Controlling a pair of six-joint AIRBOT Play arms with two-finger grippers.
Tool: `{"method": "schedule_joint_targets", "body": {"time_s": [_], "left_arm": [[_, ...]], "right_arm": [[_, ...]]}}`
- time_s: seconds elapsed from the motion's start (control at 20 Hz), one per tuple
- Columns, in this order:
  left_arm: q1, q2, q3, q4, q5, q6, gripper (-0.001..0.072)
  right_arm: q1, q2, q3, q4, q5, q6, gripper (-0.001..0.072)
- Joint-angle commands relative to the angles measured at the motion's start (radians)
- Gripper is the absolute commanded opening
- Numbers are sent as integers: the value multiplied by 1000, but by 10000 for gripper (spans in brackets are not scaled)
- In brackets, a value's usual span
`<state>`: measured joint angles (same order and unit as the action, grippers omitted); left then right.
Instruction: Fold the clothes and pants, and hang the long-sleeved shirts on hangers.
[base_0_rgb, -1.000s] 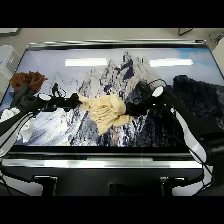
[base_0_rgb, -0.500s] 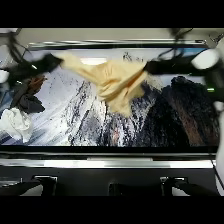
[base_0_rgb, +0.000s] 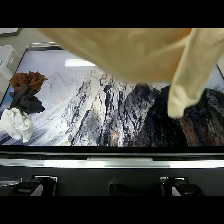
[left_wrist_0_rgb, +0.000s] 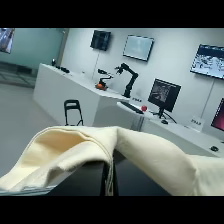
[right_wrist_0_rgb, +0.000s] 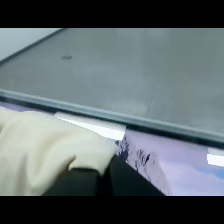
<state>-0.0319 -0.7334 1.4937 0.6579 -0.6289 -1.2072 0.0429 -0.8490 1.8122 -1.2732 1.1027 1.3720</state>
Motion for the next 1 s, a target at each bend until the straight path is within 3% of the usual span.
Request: {"method": "schedule_joint_targets", "body": {"time_s": [0.0, 0.1, 0.2, 0.3, 0.4, 0.5, 0.55, 0.65, 0.7, 0.8, 0.9, 0.95], "left_arm": [[0, 22, -87, 94, -26, -23, 26], [-3, 0, -222, 111, -26, -22, 26], [-24, -36, -407, 110, -22, -13, 26], [-77, -87, -601, 109, 41, -12, 26], [-136, -156, -742, 109, 152, -21, 26], [-165, -234, -793, 109, 183, -72, 26], [-168, -266, -792, 108, 168, -98, 26], [-169, -285, -791, 95, 166, -102, 27], [-164, -279, -791, 95, 165, -102, 27], [-147, -269, -791, 96, 130, -102, 27], [-124, -271, -792, 110, 58, -102, 27], [-115, -271, -792, 129, 24, -102, 26]], "right_arm": [[-1, -24, -18, -60, 396, 106, 38], [-1, -94, -153, -61, 565, 106, 37], [-1, -147, -341, -62, 499, 95, 37], [-1, -208, -553, -44, 228, 83, 38], [-1, -298, -719, 34, -105, 136, 38], [-1, -399, -782, 110, -274, 217, 38], [-1, -446, -774, 125, -287, 246, 72], [-1, -480, -719, 117, -230, 257, 649], [-3, -480, -667, 83, -150, 235, 693], [-51, -480, -574, 37, 55, 141, 666], [-171, -480, -573, 11, 263, 149, 662], [-230, -480, -603, 26, 360, 176, 591]]}}
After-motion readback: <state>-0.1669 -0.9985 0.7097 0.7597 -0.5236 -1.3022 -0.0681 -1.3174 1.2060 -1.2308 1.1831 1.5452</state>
